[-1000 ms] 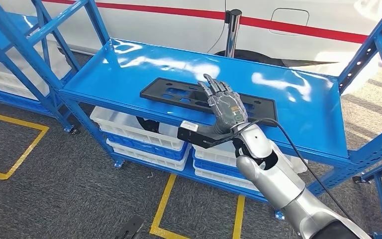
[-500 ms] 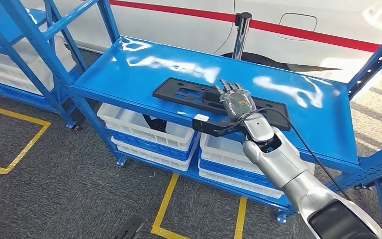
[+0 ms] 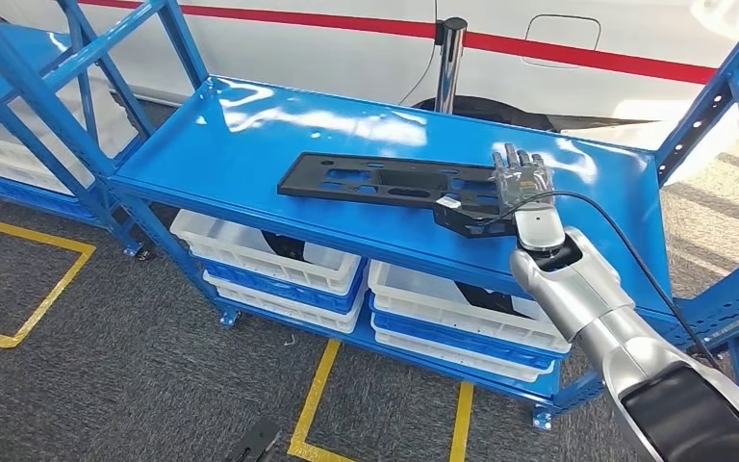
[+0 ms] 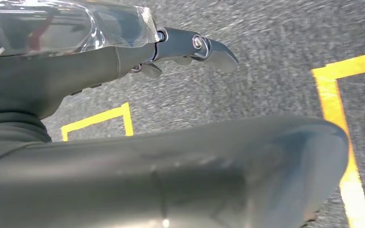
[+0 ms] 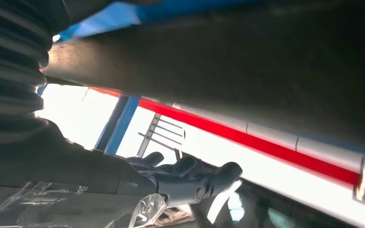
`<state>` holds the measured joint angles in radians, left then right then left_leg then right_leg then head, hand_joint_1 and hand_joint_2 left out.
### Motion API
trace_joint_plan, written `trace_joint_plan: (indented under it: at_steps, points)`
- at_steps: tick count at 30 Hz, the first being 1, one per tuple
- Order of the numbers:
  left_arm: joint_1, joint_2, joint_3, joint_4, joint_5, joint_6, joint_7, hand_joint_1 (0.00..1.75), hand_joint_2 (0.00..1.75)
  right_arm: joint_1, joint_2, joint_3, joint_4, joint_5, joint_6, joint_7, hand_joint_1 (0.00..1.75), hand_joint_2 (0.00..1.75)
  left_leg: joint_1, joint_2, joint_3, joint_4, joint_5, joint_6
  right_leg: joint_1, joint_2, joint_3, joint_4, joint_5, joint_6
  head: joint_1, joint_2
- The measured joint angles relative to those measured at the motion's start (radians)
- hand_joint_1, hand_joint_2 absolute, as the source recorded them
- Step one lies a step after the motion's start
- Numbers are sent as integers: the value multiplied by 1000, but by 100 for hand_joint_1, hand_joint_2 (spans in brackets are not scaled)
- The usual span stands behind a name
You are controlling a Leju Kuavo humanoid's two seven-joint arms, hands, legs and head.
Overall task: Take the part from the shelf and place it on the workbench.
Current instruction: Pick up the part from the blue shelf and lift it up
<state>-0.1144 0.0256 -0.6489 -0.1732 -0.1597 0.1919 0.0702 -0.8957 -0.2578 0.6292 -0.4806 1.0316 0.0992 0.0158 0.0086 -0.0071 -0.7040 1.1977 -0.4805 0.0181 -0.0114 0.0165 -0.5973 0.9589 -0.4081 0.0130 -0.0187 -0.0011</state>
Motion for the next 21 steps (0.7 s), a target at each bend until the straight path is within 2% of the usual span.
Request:
trace_joint_plan:
  at_steps: [2, 3, 4, 7, 8, 9, 10, 12, 13, 14, 15, 17, 18, 19, 21]
  points:
    - [-4, 0, 0, 0, 0, 0, -7, 0, 0, -10, -5, 0, 14, 3, 19, 7, 175, 175, -11, 1, 71, -158, 68, 23, 4, 2, 4, 0, -2, 1, 0, 0]
    - [-5, 0, 0, 0, 1, 0, -10, 0, 0, -13, -8, 0, 20, 4, 22, 6, 175, 175, -15, 2, 96, -214, 87, 31, 6, 2, 3, 0, -2, 2, 0, 0]
    - [-5, 0, 0, 0, 2, 0, -12, 0, 0, -14, -12, 0, 24, 4, 24, 0, 175, 175, -19, 3, 109, -242, 93, 35, 6, 1, 2, 0, -3, 5, 0, 0]
    - [-2, 2, 0, 0, 3, 2, -19, 0, 0, -19, -21, 0, 33, -2, 21, -37, 175, 175, -20, 5, 113, -255, 99, 38, 5, -2, 0, 0, -4, 17, 1, 0]
    - [-3, 2, 0, 0, 3, 3, -22, 0, 0, -22, -23, 1, 35, -7, 19, -53, 175, 175, -17, 5, 115, -260, 102, 41, 5, -3, -6, 14, -16, 22, 1, 0]
    - [-4, 3, 0, 0, 2, 4, -24, 0, 0, -26, -25, 1, 36, -12, 16, -71, 175, 175, -13, 6, 118, -266, 106, 44, 5, -4, -21, 50, -40, 25, 2, 0]
    - [-5, 3, 0, 0, 2, 4, -26, 0, 0, -28, -26, 1, 38, -18, 11, -90, 175, 175, -12, 7, 119, -268, 108, 45, 4, -5, -47, 109, -74, 28, 4, 0]
    - [-5, 2, 0, 0, 2, 4, -28, 0, 0, -28, -26, 1, 40, -33, -1, -134, 175, 175, -11, 6, 119, -268, 109, 47, 2, -6, -112, 253, -137, 33, 6, 0]
    - [-5, 2, 0, 0, 2, 4, -28, 0, 0, -25, -25, 1, 40, -41, -7, -155, 175, 175, -10, 5, 119, -267, 109, 47, 0, -6, -133, 299, -148, 37, 6, 0]
    - [-4, 2, 0, 0, 2, 4, -28, 0, 0, -24, -25, 1, 40, -48, -12, -173, 175, 175, -8, 3, 119, -266, 108, 47, -3, -7, -137, 307, -140, 40, 6, 0]
    - [-4, 2, 0, 0, 2, 4, -28, 0, 0, -23, -25, 1, 40, -55, -18, -190, 175, 175, -6, 1, 119, -264, 107, 45, -6, -8, -120, 272, -114, 44, 6, 0]
    - [-5, 3, 0, 0, 1, 3, -28, 0, 0, -27, -21, 1, 40, -69, -29, -222, 175, 175, -2, -4, 119, -254, 100, 35, -12, -9, -46, 124, -47, 51, 6, 0]
    - [-6, 3, 0, 1, 1, 2, -28, 0, 0, -28, -16, 1, 39, -76, -34, -240, 175, 175, -1, -5, 117, -247, 96, 28, -13, -7, -15, 62, -25, 50, 6, 0]
    - [-6, 4, 0, 1, 0, 0, -28, 0, 0, -28, -10, 1, 38, -85, -38, -256, 175, 175, -2, -6, 114, -243, 94, 22, -12, -5, 2, 25, -16, 47, 6, 0]
    - [-6, 4, 0, 1, -1, -2, -28, 0, 0, -27, 7, 0, 33, -119, -33, -296, 175, 175, -2, -7, 111, -241, 94, 13, -8, -1, 4, 15, -16, 33, 5, 0]
